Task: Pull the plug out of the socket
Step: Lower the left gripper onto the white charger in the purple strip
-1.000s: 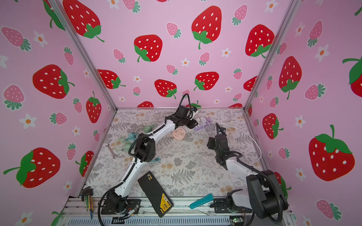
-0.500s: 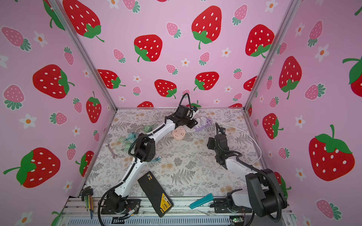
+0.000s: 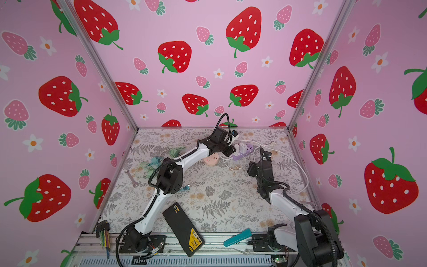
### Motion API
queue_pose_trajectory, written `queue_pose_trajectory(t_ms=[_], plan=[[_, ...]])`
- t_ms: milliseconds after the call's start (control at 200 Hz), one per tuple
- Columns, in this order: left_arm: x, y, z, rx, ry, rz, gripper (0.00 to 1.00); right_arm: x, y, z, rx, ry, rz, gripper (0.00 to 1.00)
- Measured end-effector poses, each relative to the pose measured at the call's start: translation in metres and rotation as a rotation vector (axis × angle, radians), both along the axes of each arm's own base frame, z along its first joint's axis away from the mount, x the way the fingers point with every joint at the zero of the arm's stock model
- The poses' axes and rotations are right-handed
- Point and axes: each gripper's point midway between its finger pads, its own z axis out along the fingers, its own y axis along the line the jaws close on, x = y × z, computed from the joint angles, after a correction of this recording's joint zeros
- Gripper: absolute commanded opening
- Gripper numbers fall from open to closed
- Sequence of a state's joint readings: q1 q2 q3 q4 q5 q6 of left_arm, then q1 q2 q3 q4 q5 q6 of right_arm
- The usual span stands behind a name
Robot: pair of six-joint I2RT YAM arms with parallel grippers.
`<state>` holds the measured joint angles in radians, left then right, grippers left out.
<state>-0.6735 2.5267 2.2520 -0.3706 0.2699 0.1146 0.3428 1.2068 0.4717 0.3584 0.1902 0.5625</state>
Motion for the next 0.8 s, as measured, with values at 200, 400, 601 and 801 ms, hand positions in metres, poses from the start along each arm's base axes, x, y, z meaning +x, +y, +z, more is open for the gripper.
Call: queue_pose_trajectory(t_ms=[200,400,601,801], plan=[[-0.035,-0.003,-0.001,0.044,-0.021,-0.019,0.16,0.001,-0.012,0.002,0.029,-0.003,-0.044,0.65],[-0.078,0.0,-0.001,0.073,-0.051,-0.03,0.15,-0.003,-0.024,0.0,0.088,-0.003,-0.076,0.65],[-0.109,0.016,-0.002,0.091,-0.065,-0.014,0.15,-0.005,-0.03,0.001,0.129,-0.007,-0.09,0.65],[-0.127,0.032,-0.003,0.106,-0.071,-0.001,0.14,-0.004,-0.025,-0.004,0.154,0.012,-0.072,0.65]])
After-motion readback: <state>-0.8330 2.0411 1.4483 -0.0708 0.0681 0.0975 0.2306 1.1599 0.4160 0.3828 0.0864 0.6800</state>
